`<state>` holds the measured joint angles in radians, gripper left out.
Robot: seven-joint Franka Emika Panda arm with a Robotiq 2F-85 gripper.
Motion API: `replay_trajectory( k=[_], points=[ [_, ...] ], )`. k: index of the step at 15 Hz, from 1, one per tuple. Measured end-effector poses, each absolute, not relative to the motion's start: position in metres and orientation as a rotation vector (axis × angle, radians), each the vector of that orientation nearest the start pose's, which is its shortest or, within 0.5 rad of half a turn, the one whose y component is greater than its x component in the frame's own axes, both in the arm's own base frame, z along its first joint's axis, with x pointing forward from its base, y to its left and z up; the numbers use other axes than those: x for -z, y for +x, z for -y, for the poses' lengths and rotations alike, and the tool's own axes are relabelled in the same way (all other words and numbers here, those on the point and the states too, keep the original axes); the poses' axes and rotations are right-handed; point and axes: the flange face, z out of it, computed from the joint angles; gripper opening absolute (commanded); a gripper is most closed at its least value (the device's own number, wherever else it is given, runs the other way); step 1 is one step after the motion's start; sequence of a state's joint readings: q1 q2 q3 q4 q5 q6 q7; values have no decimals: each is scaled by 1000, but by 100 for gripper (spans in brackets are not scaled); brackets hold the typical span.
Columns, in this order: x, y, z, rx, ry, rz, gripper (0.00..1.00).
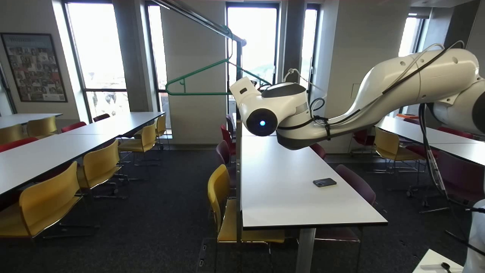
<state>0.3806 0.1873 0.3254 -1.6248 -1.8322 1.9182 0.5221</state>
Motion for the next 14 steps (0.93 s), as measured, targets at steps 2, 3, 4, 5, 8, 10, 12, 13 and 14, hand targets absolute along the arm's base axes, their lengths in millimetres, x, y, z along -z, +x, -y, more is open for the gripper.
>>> replay_trajectory(
  k=[2,3,4,5,8,10,12,13,14],
  points=[
    [-607,551,-354,-1074,1419,-655,24],
    [-607,551,-355,-1074,1418,-656,23],
    [-607,551,-355,-1075,1418,-657,16],
    [-607,551,-355,-1075,1418,-658,7],
    [-607,550,-356,-1077,1417,-660,0],
    [-607,550,-357,-1077,1415,-663,35],
    [-607,550,-357,-1077,1416,-663,43],
    [-607,550,-357,-1077,1416,-663,51],
    [-607,550,-357,-1077,1416,-663,59]
  ],
)
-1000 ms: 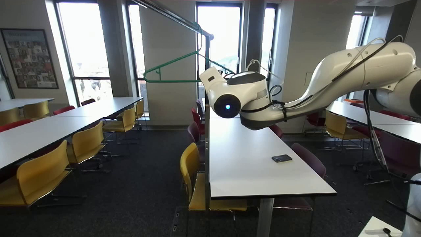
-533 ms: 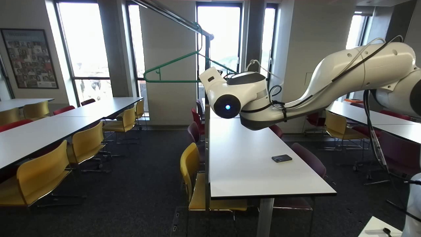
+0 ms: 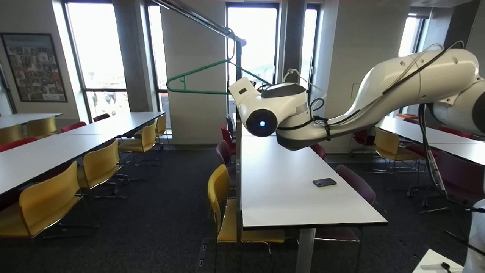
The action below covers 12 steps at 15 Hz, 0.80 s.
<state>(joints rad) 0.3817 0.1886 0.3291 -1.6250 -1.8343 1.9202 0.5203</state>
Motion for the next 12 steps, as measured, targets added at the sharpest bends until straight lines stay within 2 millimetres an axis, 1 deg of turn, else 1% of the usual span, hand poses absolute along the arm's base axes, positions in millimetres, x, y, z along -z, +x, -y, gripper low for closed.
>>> replay_trajectory(
  k=[2,3,4,5,6,7,9,10,12],
  points=[
    [-607,550,-357,-1077,1416,-663,73],
    [-607,550,-357,-1077,1416,-663,59],
    [-607,550,-357,-1077,1416,-663,36],
    [-607,550,-357,-1077,1416,-663,34],
    [-607,550,-357,-1077,1416,-663,29],
    [-607,550,-357,-1077,1416,-663,19],
    [-607,550,-357,-1077,1416,-663,5],
    [-607,550,-357,-1077,1416,-663,0],
    [-607,550,-357,-1077,1416,-663,0]
  ],
)
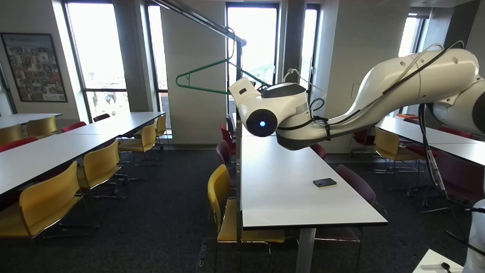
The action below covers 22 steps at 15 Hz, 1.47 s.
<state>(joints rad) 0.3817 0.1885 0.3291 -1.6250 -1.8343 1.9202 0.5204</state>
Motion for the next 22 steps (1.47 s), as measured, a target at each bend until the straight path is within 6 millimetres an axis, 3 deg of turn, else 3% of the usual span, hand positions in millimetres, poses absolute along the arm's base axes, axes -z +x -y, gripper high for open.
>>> replay_trajectory(
  k=[1,2,8,9,11,15,16,18,22],
  points=[
    [-607,550,-357,-1077,1415,-663,31],
    [-607,550,-357,-1077,1415,-663,32],
    [-607,550,-357,-1077,1415,-663,79],
    [-607,550,-357,-1077,1415,-663,35],
    [-607,550,-357,-1078,1413,-663,38],
    [-609,549,-359,-1086,1387,-665,6],
    [-609,549,-359,-1087,1384,-666,50],
    [-609,549,-360,-1088,1381,-667,47],
    [-609,548,-360,-1090,1380,-668,77]
  ],
)
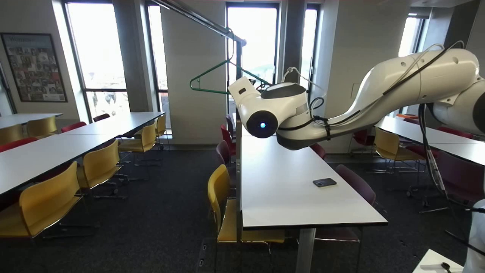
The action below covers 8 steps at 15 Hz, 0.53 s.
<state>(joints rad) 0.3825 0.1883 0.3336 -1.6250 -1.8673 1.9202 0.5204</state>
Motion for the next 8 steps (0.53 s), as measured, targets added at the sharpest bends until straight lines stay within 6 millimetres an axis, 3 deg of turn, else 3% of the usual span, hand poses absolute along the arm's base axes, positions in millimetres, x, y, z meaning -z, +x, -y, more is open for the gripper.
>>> replay_trajectory(
  k=[3,8],
  points=[
    [-609,548,-361,-1090,1380,-668,99],
    [-609,548,-361,-1090,1380,-668,100]
  ],
)
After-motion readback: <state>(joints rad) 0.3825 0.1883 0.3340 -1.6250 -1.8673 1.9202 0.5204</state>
